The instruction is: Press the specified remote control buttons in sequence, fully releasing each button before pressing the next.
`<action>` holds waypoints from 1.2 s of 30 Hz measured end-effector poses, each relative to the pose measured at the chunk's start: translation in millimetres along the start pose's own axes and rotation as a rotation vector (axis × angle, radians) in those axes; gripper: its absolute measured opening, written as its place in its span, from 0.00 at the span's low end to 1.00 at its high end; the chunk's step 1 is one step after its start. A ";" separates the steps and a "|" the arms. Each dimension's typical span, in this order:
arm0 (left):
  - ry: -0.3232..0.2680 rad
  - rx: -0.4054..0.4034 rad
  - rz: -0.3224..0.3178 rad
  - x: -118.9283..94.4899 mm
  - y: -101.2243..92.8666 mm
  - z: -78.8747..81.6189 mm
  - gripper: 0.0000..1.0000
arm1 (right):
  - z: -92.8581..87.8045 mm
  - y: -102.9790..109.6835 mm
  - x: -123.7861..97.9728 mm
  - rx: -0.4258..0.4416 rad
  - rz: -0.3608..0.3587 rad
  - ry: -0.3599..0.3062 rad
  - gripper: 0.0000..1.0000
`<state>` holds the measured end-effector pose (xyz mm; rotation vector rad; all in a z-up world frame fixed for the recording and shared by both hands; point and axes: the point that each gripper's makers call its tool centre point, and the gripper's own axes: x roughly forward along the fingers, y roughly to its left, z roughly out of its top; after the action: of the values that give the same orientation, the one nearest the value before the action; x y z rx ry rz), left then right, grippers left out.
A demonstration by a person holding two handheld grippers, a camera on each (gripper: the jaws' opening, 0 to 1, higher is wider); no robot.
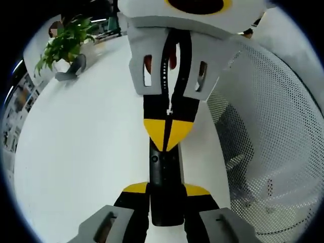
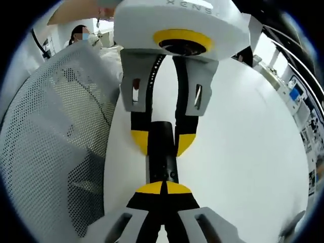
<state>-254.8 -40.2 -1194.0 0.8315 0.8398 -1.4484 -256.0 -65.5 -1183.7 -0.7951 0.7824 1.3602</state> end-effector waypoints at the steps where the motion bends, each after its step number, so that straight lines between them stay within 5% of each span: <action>1: 0.000 -0.002 0.000 -0.2 -0.2 0.0 0.24 | 0.4 0.2 0.1 0.028 0.007 -0.010 0.00; 18: -0.003 -0.019 0.012 0.1 -0.1 0.2 0.24 | -10.6 1.2 -6.4 -0.024 0.037 0.031 0.00; 30: 0.048 0.037 -0.024 0.7 0.5 -0.8 0.25 | -9.7 -3.2 -4.5 0.071 0.002 0.038 0.00; 36: 0.044 0.023 -0.006 1.2 0.4 -0.5 0.24 | -11.2 -3.3 -8.5 0.131 0.070 -0.012 0.00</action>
<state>-254.5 -40.3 -1195.3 0.8818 0.8601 -1.4518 -253.4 -79.7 -1182.2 -0.6612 0.8875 1.3602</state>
